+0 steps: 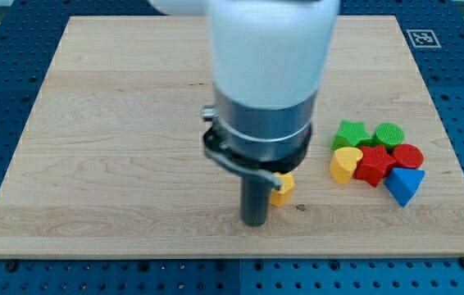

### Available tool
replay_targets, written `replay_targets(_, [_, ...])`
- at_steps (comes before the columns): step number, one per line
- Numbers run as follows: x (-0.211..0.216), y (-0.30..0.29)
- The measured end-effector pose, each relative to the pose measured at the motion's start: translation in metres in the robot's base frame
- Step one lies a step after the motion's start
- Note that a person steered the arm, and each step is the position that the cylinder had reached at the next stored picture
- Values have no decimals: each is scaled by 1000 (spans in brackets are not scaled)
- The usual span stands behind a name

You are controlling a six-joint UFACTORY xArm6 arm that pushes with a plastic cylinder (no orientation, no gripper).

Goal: Move the yellow hexagon to the left of the green star

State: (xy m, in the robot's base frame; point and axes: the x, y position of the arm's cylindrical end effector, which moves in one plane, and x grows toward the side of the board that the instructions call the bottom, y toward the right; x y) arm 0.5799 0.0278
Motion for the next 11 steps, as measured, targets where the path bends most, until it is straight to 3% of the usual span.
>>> replay_targets(1, [-27, 10])
replay_targets(3, [-1, 43])
replay_targets(4, [-12, 55])
replay_targets(7, [-54, 55])
replay_targets(11, [-67, 25])
